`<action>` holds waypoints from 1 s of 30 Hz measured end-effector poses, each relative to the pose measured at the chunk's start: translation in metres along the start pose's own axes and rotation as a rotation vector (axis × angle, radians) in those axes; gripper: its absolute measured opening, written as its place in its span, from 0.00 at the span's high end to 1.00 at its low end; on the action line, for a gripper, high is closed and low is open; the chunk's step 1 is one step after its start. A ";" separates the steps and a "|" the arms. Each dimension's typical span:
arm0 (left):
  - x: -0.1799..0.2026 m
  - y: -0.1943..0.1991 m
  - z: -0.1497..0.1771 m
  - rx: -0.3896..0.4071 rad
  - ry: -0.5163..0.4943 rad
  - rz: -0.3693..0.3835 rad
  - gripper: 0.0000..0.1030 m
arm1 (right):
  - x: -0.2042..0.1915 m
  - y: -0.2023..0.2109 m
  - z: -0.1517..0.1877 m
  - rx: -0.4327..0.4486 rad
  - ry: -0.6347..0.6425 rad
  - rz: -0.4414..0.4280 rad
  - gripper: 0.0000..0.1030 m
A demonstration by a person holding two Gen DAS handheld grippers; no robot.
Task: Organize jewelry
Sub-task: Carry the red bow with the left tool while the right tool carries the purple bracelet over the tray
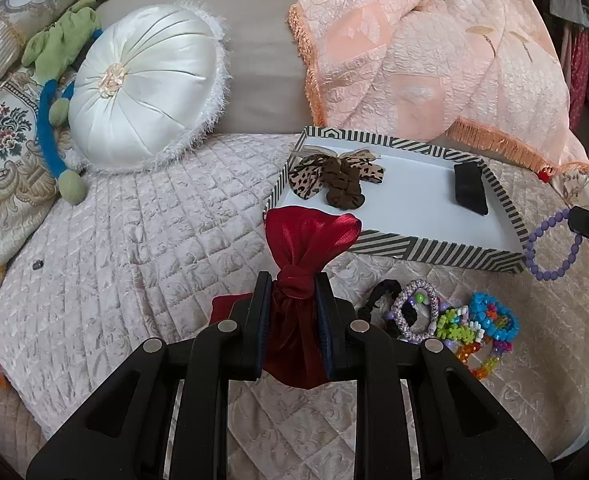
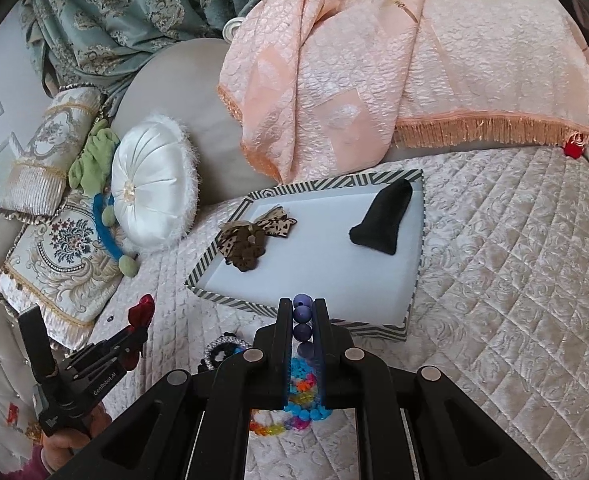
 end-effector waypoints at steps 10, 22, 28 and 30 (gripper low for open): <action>-0.001 -0.002 -0.003 -0.024 0.024 0.033 0.81 | -0.009 -0.009 -0.004 -0.012 0.020 -0.012 0.92; 0.029 -0.006 -0.062 -0.033 -0.008 0.113 0.81 | -0.019 -0.020 -0.036 -0.016 0.051 -0.009 0.92; 0.041 -0.050 -0.098 -0.099 0.018 0.144 0.81 | -0.013 -0.053 -0.051 -0.075 0.063 0.009 0.92; 0.041 -0.064 -0.103 -0.116 0.025 0.145 0.81 | -0.008 -0.062 -0.052 -0.087 0.063 0.003 0.92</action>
Point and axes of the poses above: each gripper's, at about its wrist camera, not at the fingertips, and y roughly against the way its jaws point, x to its right, z to its underside, the point moved 1 cm from there along -y, roughly the way its jaws point, and after that the axes turned 10 degrees about -x, right-handed, at the moved point
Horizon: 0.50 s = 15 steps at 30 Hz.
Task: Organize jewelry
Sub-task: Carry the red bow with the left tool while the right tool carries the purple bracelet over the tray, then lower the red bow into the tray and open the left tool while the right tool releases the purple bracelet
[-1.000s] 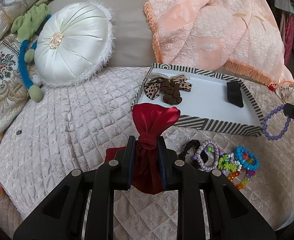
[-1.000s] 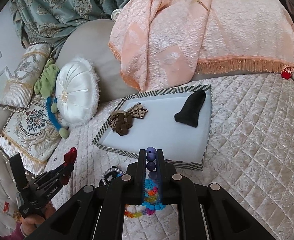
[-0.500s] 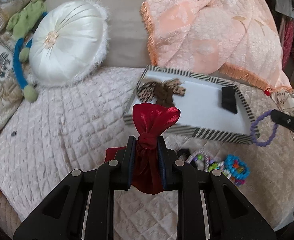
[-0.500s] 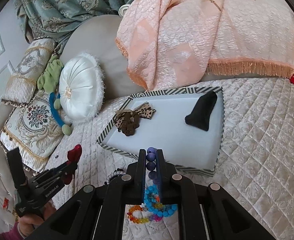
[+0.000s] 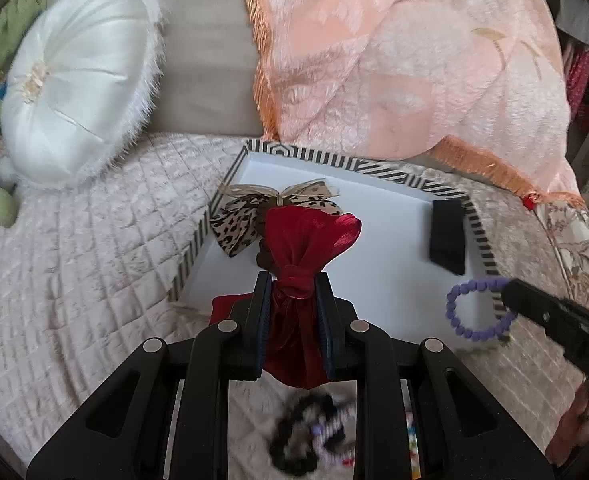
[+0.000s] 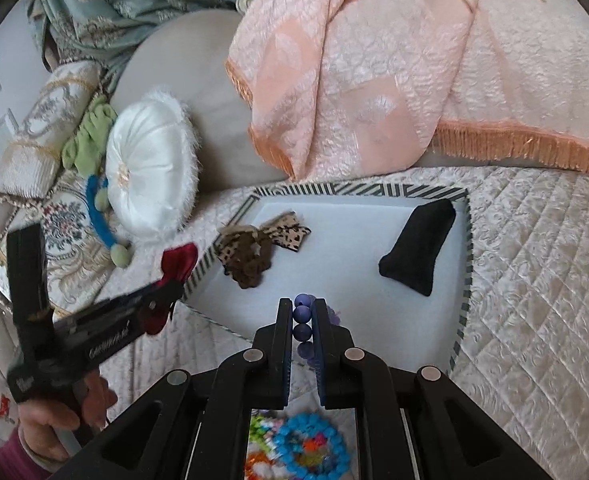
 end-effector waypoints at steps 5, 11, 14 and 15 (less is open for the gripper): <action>-0.010 -0.036 -0.009 -0.059 0.037 0.001 0.81 | 0.028 -0.023 -0.004 -0.029 -0.062 -0.017 0.92; -0.014 -0.066 -0.013 -0.097 0.041 -0.058 0.81 | 0.062 -0.037 -0.008 -0.062 -0.128 0.103 0.92; -0.014 -0.071 -0.013 -0.100 0.042 -0.075 0.81 | 0.066 -0.040 -0.010 -0.060 -0.118 0.165 0.92; -0.013 -0.073 -0.014 -0.100 0.040 -0.082 0.81 | 0.067 -0.041 -0.010 -0.062 -0.112 0.185 0.92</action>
Point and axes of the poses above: each gripper's, at about its wrist camera, not at the fingertips, and y roughly against the way its jaws point, x to its right, z to its underside, the point moved 1 cm from there along -y, roughly the way its jaws point, and after that the axes turned 10 degrees about -x, right-handed, at the moved point
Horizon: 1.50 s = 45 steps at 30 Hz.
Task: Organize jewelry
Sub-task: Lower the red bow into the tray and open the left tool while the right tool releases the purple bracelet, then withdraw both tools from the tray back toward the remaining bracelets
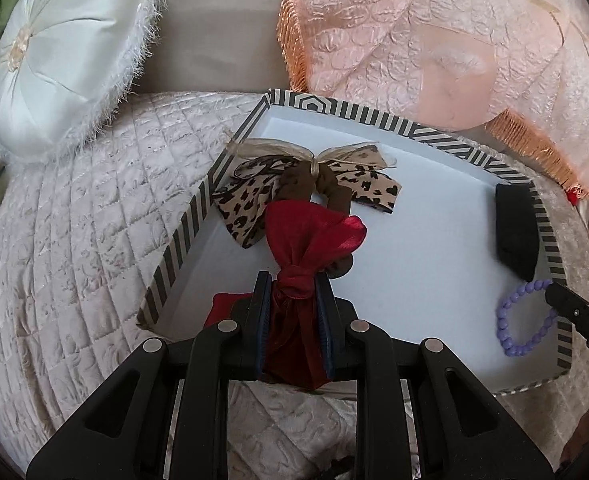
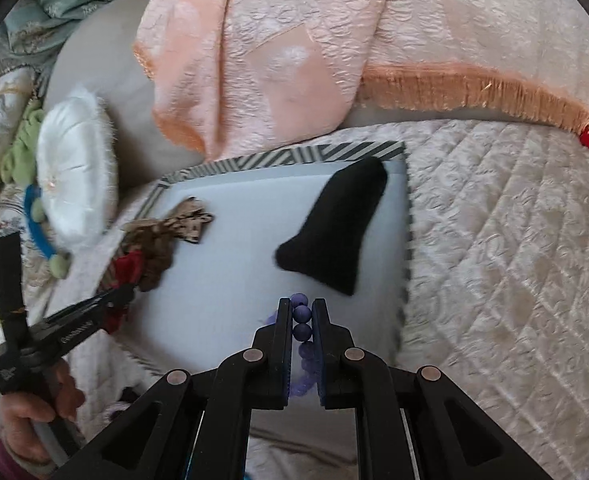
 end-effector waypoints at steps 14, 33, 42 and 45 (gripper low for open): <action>0.003 -0.011 0.000 0.003 -0.023 -0.048 0.75 | -0.003 -0.020 0.001 -0.042 0.050 0.100 0.91; 0.008 0.023 0.009 0.086 -0.056 -0.045 0.38 | -0.028 0.013 0.003 0.032 0.123 0.084 0.61; 0.005 0.059 0.024 0.157 -0.090 -0.033 0.36 | -0.047 0.039 0.016 0.062 0.183 0.089 0.61; 0.002 0.072 0.030 0.179 -0.089 -0.032 0.36 | -0.052 0.048 0.024 0.068 0.204 0.094 0.61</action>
Point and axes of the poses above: each gripper's, at about its wrist camera, not at the fingertips, and y roughly against the way its jaws point, x to its right, z to its underside, the point moved 1 cm from there along -y, roughly the way its jaws point, and after that the axes turned 10 degrees about -x, right-handed, at the moved point
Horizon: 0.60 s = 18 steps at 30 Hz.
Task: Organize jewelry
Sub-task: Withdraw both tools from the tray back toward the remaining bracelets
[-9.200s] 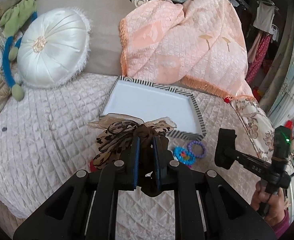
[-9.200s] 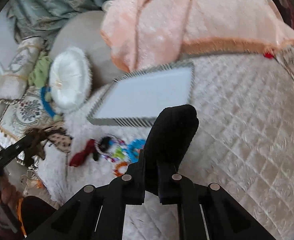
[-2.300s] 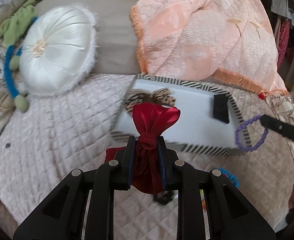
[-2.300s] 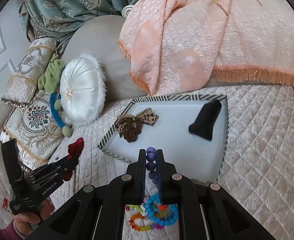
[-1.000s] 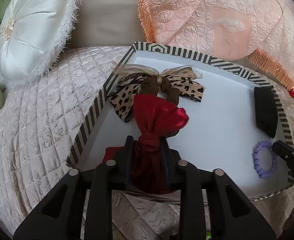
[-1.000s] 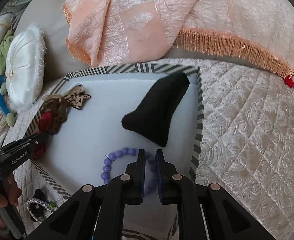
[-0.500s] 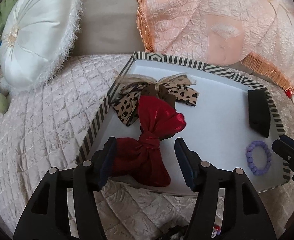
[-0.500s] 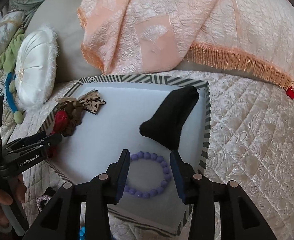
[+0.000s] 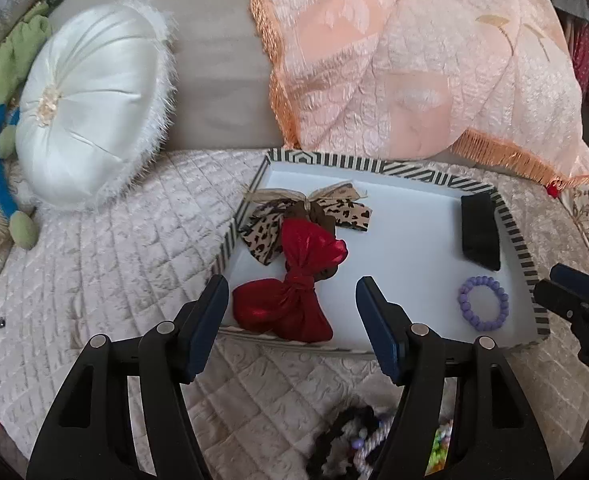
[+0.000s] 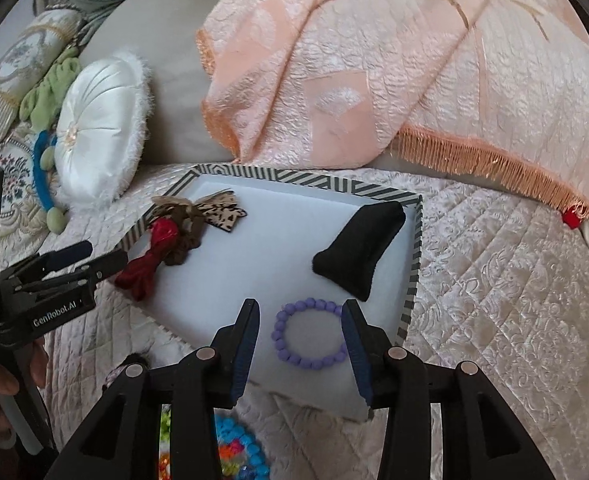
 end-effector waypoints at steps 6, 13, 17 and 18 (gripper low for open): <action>-0.008 0.030 0.011 0.050 0.025 0.059 0.36 | -0.007 0.022 0.014 0.027 0.016 -0.001 0.60; -0.013 0.068 0.032 0.078 0.025 0.115 0.36 | -0.014 0.046 0.033 0.046 -0.011 -0.050 0.58; -0.023 0.073 0.053 0.037 0.060 0.172 0.35 | -0.018 0.057 0.045 0.050 -0.011 -0.053 0.53; -0.025 0.073 0.059 0.022 0.066 0.183 0.35 | -0.018 0.059 0.049 0.048 -0.015 -0.055 0.52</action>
Point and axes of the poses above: each gripper's, at about its wrist camera, not at the fingertips, and y roughly against the way its jaws point, x to its right, z to its underside, the point moved 1 cm from there along -y, roughly the way its jaws point, and after that the axes turned 10 degrees about -x, right-handed, at the moved point
